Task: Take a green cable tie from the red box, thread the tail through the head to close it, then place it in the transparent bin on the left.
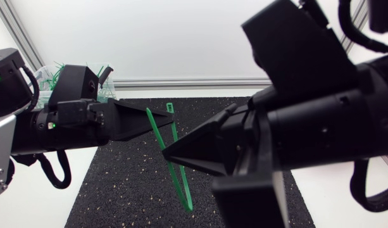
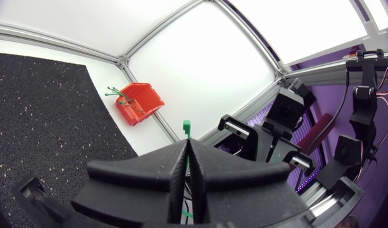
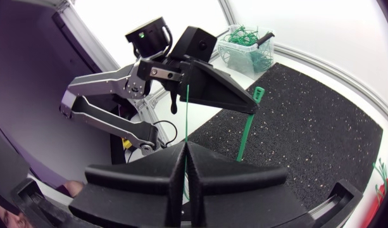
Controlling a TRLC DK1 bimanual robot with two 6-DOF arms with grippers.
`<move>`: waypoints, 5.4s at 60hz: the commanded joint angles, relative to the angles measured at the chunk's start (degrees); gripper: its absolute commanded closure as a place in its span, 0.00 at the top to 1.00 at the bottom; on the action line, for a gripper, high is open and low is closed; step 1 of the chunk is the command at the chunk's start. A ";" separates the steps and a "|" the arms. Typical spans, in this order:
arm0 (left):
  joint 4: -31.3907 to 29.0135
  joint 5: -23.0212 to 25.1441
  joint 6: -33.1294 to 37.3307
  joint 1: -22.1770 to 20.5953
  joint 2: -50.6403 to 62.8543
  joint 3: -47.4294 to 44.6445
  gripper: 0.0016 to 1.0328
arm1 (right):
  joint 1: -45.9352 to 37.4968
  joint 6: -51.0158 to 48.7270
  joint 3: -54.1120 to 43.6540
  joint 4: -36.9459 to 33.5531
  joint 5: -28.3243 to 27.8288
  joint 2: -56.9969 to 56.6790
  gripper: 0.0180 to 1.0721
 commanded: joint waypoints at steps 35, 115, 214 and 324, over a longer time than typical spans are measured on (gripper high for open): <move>7.44 -6.41 -3.08 -2.44 -4.24 -3.91 0.03 | -8.11 26.08 14.93 -8.11 -21.72 8.11 0.06; 14.56 -17.31 4.75 -9.03 -3.10 -8.12 0.03 | -22.96 47.52 10.62 -12.33 -41.50 12.50 0.05; 13.94 -21.88 6.24 -12.45 -4.85 -6.89 0.03 | -25.60 47.96 5.97 -6.35 -42.11 14.26 0.05; 10.60 -29.00 11.78 -19.22 -8.37 -6.89 0.03 | -29.38 49.19 2.27 -0.29 -41.94 17.42 0.06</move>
